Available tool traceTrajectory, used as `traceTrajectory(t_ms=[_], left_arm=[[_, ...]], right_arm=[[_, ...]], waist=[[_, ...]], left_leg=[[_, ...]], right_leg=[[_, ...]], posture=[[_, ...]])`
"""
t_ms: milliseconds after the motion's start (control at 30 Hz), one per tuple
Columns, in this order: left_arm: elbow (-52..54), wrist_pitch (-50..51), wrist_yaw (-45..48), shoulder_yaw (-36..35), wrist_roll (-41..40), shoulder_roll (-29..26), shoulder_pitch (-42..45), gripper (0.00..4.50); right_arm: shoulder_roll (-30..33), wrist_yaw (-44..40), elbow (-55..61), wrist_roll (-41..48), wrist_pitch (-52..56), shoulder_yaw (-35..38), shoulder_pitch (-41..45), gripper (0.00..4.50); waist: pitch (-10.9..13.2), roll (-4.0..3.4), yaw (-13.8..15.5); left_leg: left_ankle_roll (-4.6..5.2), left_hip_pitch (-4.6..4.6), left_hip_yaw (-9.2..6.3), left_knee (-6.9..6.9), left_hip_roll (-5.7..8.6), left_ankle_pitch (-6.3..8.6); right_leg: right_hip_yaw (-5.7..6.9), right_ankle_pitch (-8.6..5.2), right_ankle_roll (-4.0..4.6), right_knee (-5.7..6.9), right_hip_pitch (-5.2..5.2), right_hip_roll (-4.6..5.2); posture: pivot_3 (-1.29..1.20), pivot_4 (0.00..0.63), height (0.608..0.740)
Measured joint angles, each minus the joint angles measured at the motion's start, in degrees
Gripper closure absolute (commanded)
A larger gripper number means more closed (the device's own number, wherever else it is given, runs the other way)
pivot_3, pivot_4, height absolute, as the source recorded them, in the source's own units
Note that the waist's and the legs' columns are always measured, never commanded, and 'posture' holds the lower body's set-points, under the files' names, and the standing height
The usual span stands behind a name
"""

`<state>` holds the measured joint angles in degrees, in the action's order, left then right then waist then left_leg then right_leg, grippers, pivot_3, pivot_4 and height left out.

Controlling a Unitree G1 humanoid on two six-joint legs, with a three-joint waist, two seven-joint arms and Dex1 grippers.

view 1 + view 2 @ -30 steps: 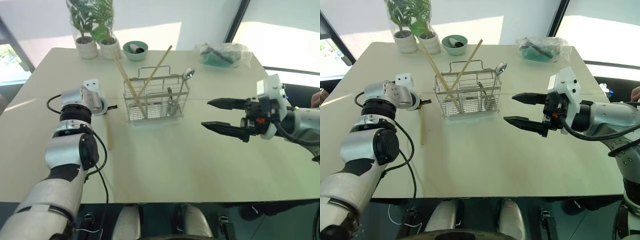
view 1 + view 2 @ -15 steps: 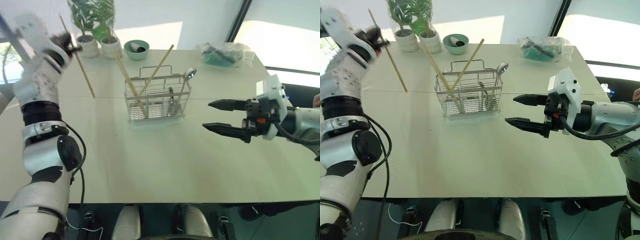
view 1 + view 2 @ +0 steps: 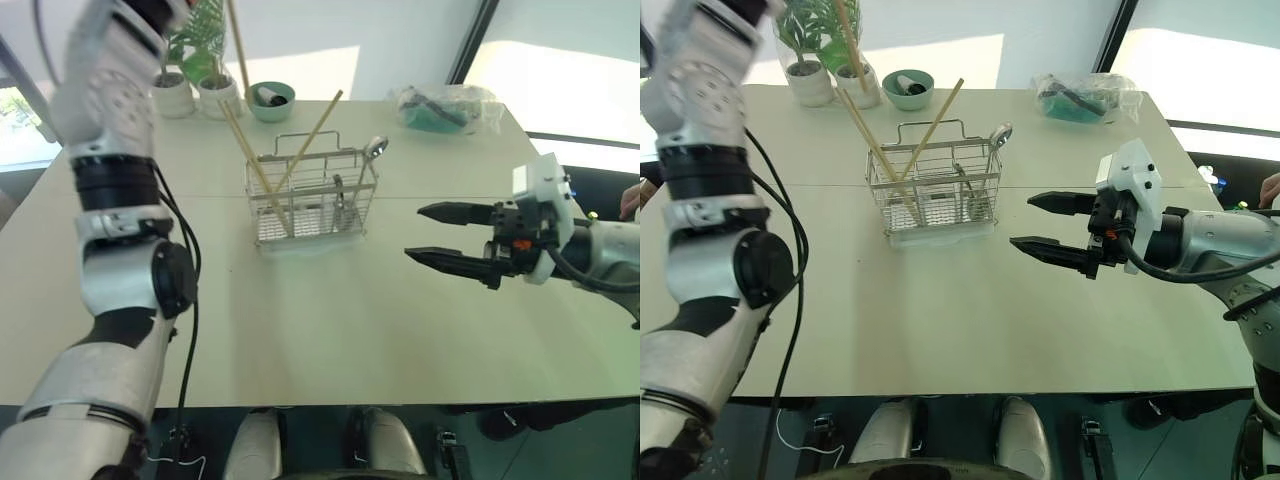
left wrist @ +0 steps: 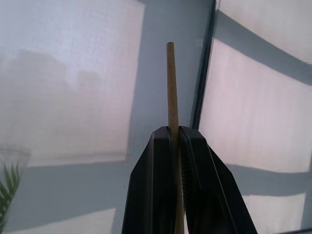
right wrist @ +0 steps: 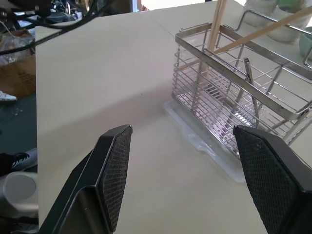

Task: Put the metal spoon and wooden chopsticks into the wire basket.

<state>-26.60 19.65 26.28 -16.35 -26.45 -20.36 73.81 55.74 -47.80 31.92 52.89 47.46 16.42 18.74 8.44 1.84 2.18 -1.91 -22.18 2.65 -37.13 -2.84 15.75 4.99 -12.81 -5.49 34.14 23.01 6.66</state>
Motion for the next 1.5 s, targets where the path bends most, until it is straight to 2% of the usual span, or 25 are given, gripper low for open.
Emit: traceTrajectory(t_ms=[167,533,733,833,1067,1167,1267,1367,1500], left_arm=[[0.16,-1.78,0.60,3.12,2.32,1.51,-5.36,4.44],[4.47,-3.65,-1.48,4.35,2.97,6.01,-11.37,4.44],[6.20,-2.68,-2.39,4.49,2.97,6.70,-13.56,4.44],[7.52,-2.08,-2.73,4.39,2.55,6.88,-13.98,3.46],[13.57,3.64,-4.45,3.57,-1.30,7.47,-15.26,0.01],[16.15,6.02,-5.62,2.98,-2.86,6.92,-15.54,0.01],[18.25,10.36,-6.47,2.12,-4.35,4.01,-15.53,0.01],[18.58,17.07,-5.22,1.67,-6.11,-2.34,-14.30,0.01],[19.01,24.54,7.48,2.93,-9.19,-17.02,-12.41,0.01]], right_arm=[[-0.09,1.97,1.27,1.18,0.18,1.17,-1.63,1.05],[-0.09,3.63,1.56,2.34,0.18,2.05,-2.19,1.05],[-0.09,4.15,1.33,2.52,0.18,2.05,-1.00,1.05],[-0.09,4.13,1.05,2.53,0.18,2.04,-0.90,1.05],[-0.10,4.05,0.30,2.48,0.18,1.98,0.07,1.05],[-0.28,4.03,-0.16,2.38,0.16,1.71,0.36,1.05],[-0.56,3.90,-0.82,2.11,0.06,0.99,0.87,1.05],[-0.56,3.17,-1.86,1.07,-0.50,0.09,1.44,1.05],[0.10,0.57,-6.09,-3.07,-3.30,-0.82,2.68,1.05]], waist=[[0.04,0.04,-0.05],[0.03,0.04,0.07],[0.03,0.04,0.07],[0.03,0.04,0.08],[0.03,0.04,0.06],[0.03,0.04,0.06],[0.02,0.02,-0.10],[0.02,0.01,-0.12],[0.03,-0.04,-0.30]], left_leg=[[0.01,-0.10,0.00,-0.01,-0.01,0.00],[0.03,-0.11,-0.04,-0.03,0.01,0.01],[0.03,-0.10,-0.04,-0.03,0.00,0.01],[0.03,-0.11,-0.04,-0.03,0.01,0.01],[0.03,-0.11,-0.07,-0.03,0.01,0.01],[0.03,-0.10,-0.07,-0.04,0.01,0.01],[0.03,-0.07,-0.07,-0.03,0.00,0.01],[0.03,-0.07,-0.08,-0.02,-0.01,0.01],[0.02,-0.10,-0.04,0.01,-0.01,0.01]], right_leg=[[0.00,0.00,0.00,-0.07,0.08,0.00],[-0.01,0.00,0.01,-0.12,0.01,0.00],[0.00,0.00,0.01,-0.11,0.01,0.00],[0.00,0.00,0.01,-0.12,0.01,0.00],[-0.01,0.00,0.01,-0.11,0.01,0.00],[0.00,0.00,0.01,-0.10,0.01,-0.01],[-0.01,0.00,0.02,-0.08,0.01,-0.03],[-0.01,-0.01,0.02,-0.04,0.04,-0.06],[-0.01,-0.02,0.03,-0.06,0.10,-0.06]], posture=[[0.00,0.150,0.717],[0.00,0.150,0.717],[0.00,0.150,0.717],[0.00,0.150,0.717],[0.00,0.150,0.717],[0.00,0.150,0.717],[0.00,0.150,0.717],[0.00,0.150,0.717],[0.00,0.150,0.717]])
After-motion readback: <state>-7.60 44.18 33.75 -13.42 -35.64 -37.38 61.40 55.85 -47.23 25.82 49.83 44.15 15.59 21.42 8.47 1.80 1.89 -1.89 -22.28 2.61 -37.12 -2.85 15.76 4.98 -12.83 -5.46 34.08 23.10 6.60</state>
